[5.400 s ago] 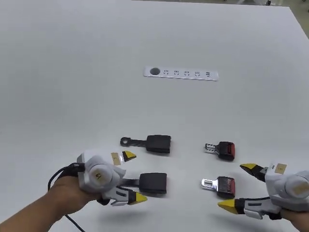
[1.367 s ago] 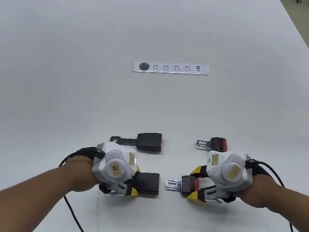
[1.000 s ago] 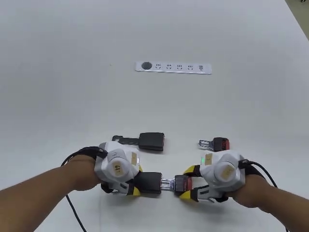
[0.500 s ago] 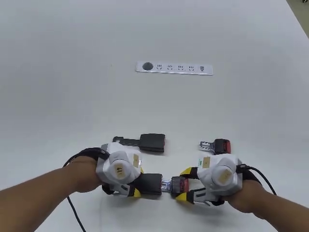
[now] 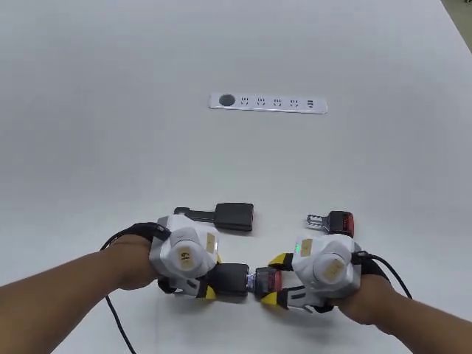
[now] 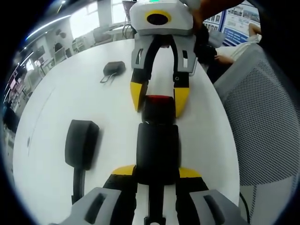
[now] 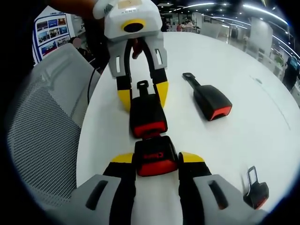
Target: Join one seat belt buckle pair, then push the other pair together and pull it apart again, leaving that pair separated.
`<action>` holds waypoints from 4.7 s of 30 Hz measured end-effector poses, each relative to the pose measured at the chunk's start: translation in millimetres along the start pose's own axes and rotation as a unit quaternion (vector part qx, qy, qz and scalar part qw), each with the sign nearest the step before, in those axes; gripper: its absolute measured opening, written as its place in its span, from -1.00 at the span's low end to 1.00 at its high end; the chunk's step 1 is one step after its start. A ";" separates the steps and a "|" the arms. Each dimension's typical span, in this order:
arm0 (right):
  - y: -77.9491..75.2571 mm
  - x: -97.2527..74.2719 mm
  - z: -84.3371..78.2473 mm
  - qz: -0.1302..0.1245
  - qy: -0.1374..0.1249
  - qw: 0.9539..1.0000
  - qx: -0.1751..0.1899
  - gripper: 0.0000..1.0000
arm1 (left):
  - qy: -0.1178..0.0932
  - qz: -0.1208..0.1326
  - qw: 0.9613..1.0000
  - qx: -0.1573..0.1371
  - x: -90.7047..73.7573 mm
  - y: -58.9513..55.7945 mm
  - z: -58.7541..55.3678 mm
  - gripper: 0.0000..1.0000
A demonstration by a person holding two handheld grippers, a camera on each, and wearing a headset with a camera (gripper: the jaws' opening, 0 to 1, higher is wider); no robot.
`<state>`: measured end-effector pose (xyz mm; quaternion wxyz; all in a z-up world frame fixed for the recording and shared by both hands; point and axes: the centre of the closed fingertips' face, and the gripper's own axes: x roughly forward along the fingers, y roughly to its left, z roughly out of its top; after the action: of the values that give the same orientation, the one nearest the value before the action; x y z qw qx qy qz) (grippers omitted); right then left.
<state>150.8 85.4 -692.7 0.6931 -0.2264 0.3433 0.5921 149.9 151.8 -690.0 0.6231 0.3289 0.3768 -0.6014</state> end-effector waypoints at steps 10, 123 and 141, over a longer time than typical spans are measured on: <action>-1.5 3.3 0.3 -0.011 -0.001 1.000 0.008 -0.34 | -0.002 0.001 1.000 -0.003 1.7 1.7 -1.2 -0.36; 4.3 -2.5 9.7 -0.016 -0.048 0.999 -0.009 -0.33 | -0.094 0.011 0.995 -0.025 -1.3 1.0 -2.2 -0.34; -1.6 -14.6 7.9 -0.049 -0.063 0.996 0.030 0.18 | -0.110 0.016 0.991 -0.080 -9.8 -2.9 9.8 0.09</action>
<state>153.2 81.0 -676.8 0.7481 -0.1848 0.3049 0.5596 147.9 148.1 -676.5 0.6948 0.2159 0.3479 -0.5913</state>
